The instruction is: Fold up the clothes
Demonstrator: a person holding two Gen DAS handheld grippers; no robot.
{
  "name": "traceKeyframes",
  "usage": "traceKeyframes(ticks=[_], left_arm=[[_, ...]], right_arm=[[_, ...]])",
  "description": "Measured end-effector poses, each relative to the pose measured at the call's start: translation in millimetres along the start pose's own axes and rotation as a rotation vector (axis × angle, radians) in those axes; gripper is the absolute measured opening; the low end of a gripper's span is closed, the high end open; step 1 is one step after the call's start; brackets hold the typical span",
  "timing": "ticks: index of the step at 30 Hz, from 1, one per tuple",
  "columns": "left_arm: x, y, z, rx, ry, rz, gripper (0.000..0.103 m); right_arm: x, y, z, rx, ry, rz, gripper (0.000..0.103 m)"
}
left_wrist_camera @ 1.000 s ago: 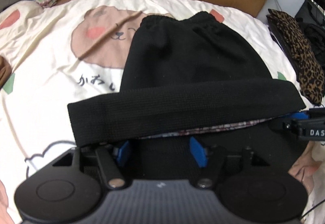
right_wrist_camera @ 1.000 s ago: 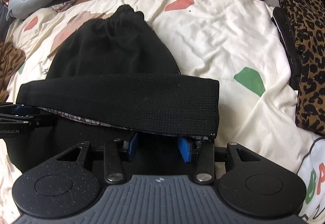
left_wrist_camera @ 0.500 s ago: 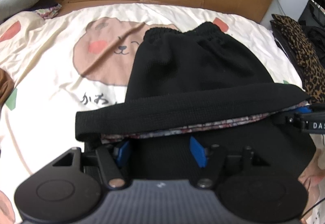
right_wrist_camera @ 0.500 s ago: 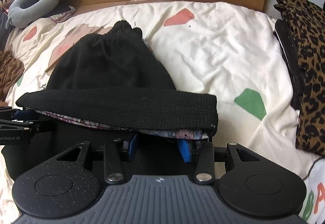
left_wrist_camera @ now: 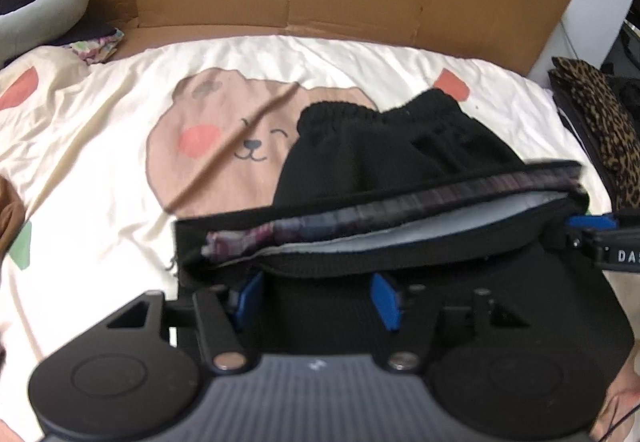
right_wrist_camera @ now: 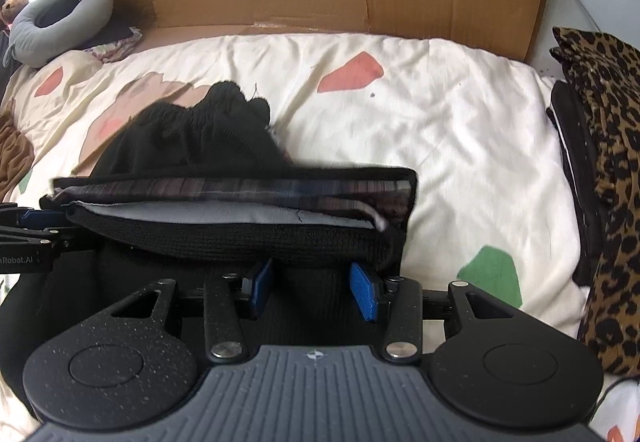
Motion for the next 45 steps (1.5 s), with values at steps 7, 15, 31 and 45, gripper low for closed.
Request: traceKeyframes(ticks=[7,15,31,45], left_arm=[[-5.2,15.8,0.2,0.034,0.023,0.01,0.059],[-25.3,21.2,17.3,0.066,0.058,0.054,0.059],[-56.5,14.0,4.9,0.056,0.071,0.128,0.022],[-58.1,20.5,8.1,0.111,0.083,0.107,0.003]], right_arm=[[12.3,18.2,-2.1,0.035,-0.023,-0.018,0.049],[38.3,18.2,4.5,0.055,-0.036,-0.076,0.049],[55.3,16.3,-11.3,0.035,0.093,-0.129,0.004],[59.7,24.9,-3.6,0.095,0.06,-0.114,0.001]])
Point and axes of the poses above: each gripper's, at about its wrist camera, not at the fingertips, and z roughly against the way its jaws point, x to its right, y to its top, the point moved 1 cm from there along -z, roughly the way its jaws point, and after that the axes turned 9 degrees about z, right-handed, at the moved point
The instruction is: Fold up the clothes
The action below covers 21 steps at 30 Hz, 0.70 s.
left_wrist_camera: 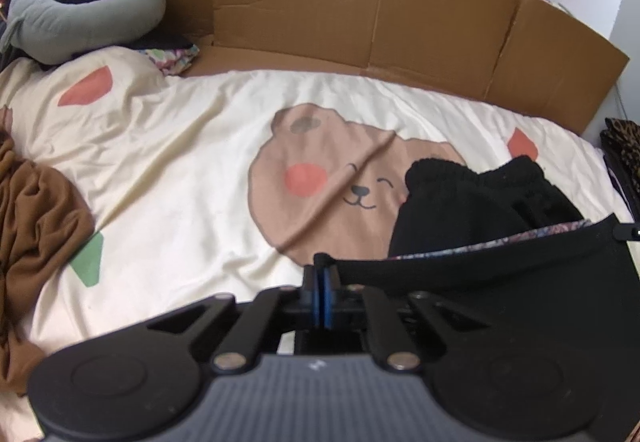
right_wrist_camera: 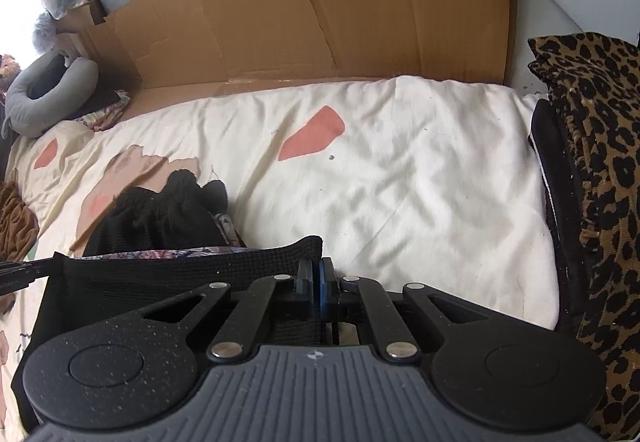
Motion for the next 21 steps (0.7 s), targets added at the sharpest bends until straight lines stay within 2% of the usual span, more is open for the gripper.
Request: traceKeyframes(ticks=[6,10,13,15,21], left_arm=[[-1.4,-2.4,-13.0,-0.034,-0.009,-0.002,0.004],[0.1,-4.2,-17.6,-0.041,0.01,0.0,0.017],[0.5,-6.1,-19.3,-0.041,0.013,0.003,0.02],[-0.1,-6.2,-20.5,-0.045,0.009,0.011,0.022],[4.4,-6.9,-23.4,-0.053,0.009,-0.005,0.023]], right_arm=[[3.0,-3.2,-14.1,-0.027,0.007,-0.014,0.001],[1.4,-5.2,-22.8,-0.059,0.003,-0.014,0.004],[0.8,-7.3,-26.2,-0.076,0.0,-0.014,0.013],[1.3,-8.5,-27.4,-0.083,-0.007,-0.014,0.037],[0.3,-10.2,-31.8,-0.094,0.011,-0.008,0.041]])
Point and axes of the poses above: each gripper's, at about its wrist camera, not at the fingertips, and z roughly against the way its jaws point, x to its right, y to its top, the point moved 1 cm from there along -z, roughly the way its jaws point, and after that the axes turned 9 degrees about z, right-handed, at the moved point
